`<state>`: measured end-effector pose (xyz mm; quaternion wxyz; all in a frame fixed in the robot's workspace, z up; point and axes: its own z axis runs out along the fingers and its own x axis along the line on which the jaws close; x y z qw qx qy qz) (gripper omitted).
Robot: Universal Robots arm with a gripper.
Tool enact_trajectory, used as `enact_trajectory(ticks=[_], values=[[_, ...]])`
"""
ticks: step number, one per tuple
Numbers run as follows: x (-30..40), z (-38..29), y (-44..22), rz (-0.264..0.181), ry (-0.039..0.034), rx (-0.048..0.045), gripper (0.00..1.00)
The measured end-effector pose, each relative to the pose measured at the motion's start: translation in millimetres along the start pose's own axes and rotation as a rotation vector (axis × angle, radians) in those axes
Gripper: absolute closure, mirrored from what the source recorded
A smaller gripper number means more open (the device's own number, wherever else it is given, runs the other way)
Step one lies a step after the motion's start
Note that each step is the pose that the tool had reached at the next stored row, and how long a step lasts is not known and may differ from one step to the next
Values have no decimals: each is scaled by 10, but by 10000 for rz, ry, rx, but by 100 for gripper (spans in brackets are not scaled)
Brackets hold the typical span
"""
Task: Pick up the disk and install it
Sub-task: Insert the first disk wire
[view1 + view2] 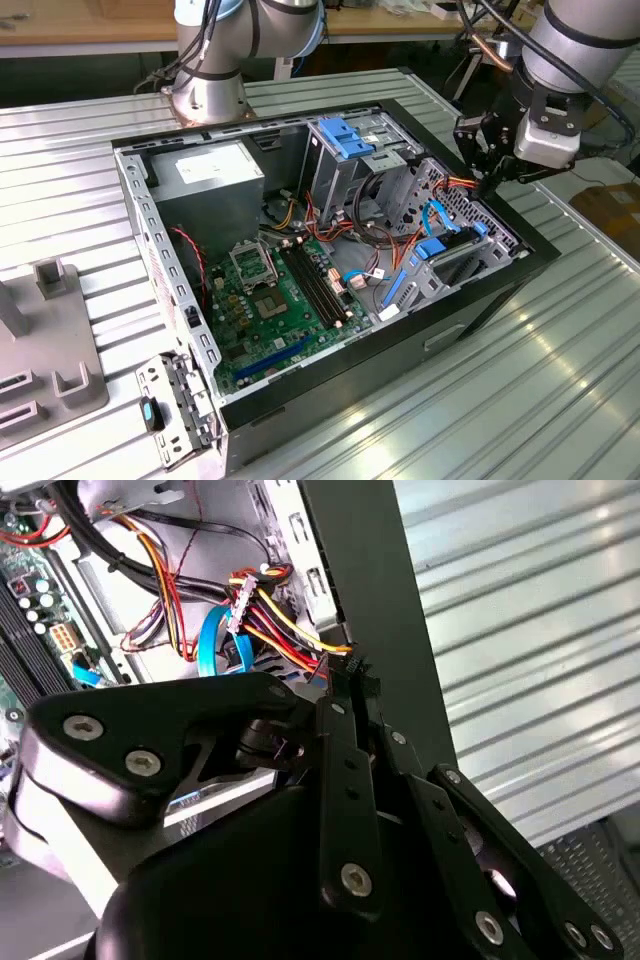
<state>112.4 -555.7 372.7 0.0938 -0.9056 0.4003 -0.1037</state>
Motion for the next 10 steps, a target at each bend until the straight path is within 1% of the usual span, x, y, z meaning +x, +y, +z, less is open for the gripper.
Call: enact_trajectory(ticks=[1,2,5,6,8,9,10], values=[[0,6,2,678,177,-78,83],[-53,-15,57,795,209,-91,83],[-79,-25,85,1016,269,-117,83],[-82,-25,89,1159,306,-134,83],[-82,-20,90,1466,387,-171,83],[-83,-14,92,1807,477,-211,83],[-83,-11,92,2030,535,-236,83]])
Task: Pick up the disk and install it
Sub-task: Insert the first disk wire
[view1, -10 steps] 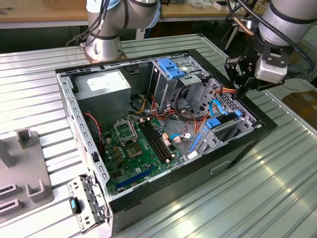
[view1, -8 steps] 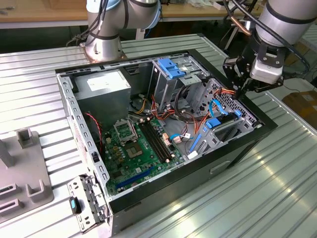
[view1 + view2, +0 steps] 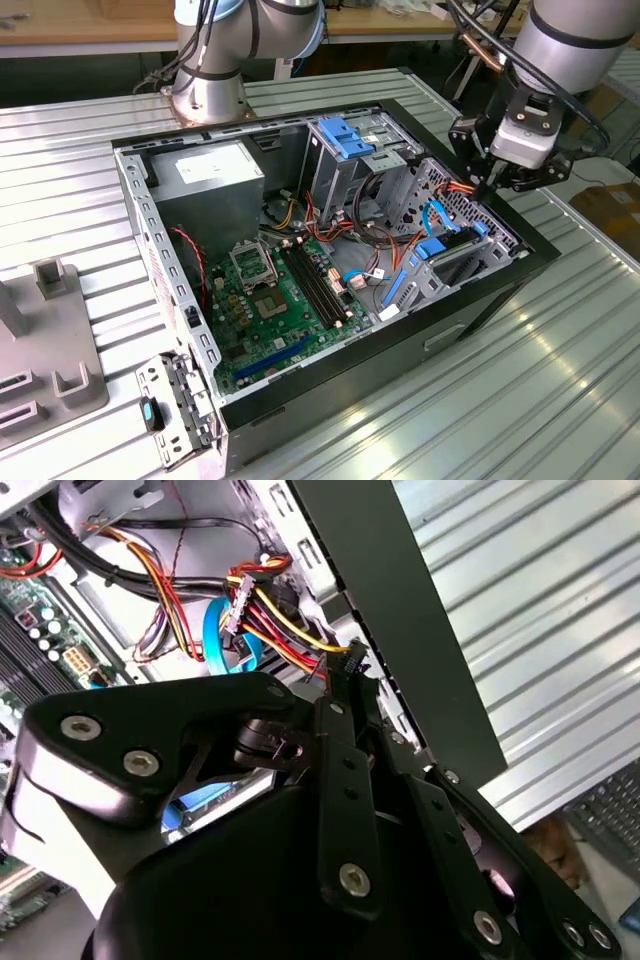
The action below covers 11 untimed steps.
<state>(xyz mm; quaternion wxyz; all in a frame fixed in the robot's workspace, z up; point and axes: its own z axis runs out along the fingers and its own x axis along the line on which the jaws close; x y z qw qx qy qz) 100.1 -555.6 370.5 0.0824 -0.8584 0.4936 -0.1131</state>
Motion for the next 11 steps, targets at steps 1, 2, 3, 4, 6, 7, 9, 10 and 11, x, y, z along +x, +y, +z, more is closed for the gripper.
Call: enact_trajectory(ticks=[1,2,3,4,6,7,9,10,11], values=[[0,1,0,150,39,-17,83],[0,3,1,306,80,-35,83],[0,5,1,543,143,-64,83],[-3,6,6,842,217,-97,83],[-3,4,6,870,227,-101,83],[-3,4,6,874,228,-102,83],[-3,5,6,885,230,-103,83],[-5,4,9,898,232,-104,83],[-9,3,15,964,247,-110,83]])
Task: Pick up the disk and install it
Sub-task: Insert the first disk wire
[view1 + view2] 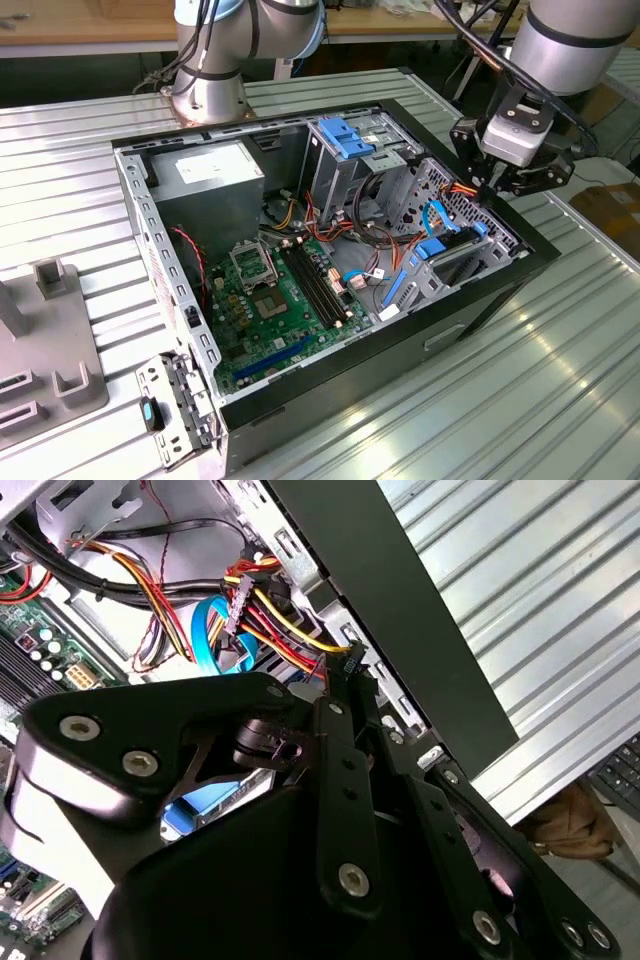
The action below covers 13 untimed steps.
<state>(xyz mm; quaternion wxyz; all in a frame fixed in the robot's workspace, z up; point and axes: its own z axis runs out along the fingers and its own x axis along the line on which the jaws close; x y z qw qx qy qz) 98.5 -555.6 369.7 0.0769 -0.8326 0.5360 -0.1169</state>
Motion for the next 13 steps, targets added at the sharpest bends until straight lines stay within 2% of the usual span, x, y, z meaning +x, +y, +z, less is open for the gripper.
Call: enact_trajectory(ticks=[8,13], values=[[-23,-13,53,1041,206,-91,83],[-28,-17,64,1109,210,-93,82]])
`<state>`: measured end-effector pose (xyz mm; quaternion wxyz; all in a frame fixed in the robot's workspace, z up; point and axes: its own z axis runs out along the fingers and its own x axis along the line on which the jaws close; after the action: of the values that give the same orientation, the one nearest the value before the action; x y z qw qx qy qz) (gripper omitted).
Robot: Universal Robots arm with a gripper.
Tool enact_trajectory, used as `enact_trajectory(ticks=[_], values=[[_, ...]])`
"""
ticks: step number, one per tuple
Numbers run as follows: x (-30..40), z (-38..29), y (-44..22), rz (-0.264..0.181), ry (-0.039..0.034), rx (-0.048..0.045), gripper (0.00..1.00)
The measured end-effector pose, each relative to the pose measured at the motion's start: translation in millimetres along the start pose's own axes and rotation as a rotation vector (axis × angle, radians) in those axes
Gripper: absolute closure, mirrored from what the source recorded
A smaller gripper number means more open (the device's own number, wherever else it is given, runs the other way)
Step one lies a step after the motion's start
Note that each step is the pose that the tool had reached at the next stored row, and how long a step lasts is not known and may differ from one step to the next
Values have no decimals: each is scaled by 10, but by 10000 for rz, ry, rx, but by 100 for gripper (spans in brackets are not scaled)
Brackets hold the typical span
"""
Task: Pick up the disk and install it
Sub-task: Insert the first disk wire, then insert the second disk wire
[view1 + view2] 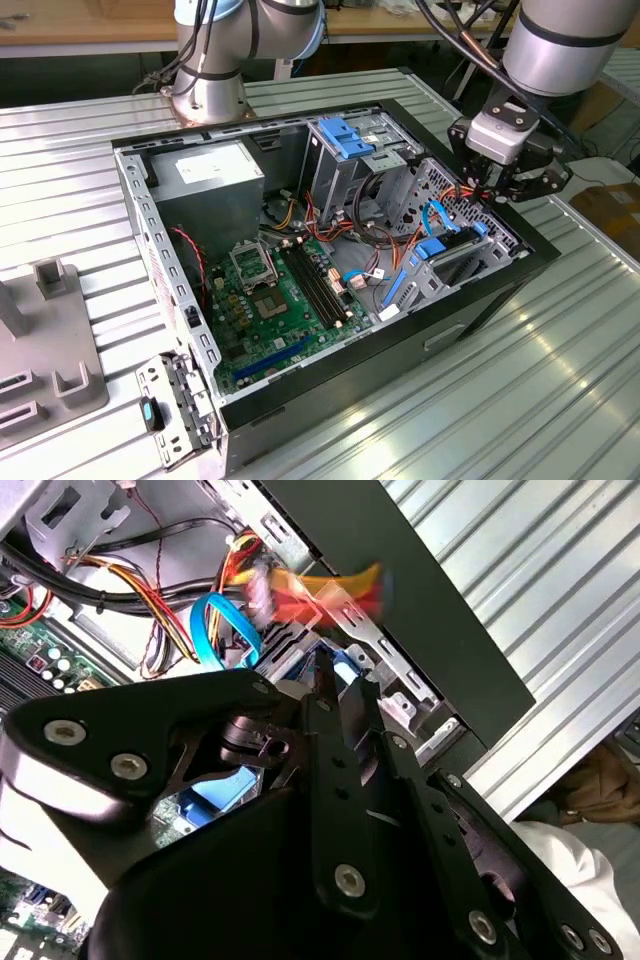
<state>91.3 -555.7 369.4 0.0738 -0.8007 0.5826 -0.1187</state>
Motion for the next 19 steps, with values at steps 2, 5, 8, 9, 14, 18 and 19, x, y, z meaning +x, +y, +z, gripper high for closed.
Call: enact_trajectory(ticks=[2,5,8,9,14,18,19], values=[[5,5,-15,1,-1,0,75],[60,60,-201,-35,-26,-4,75],[80,81,-271,-34,-53,-10,75],[81,81,-271,-34,-52,-11,75],[82,82,-273,-399,-122,-55,75],[82,82,-277,-1713,-460,80,75],[86,86,-289,-1939,-520,105,75]])
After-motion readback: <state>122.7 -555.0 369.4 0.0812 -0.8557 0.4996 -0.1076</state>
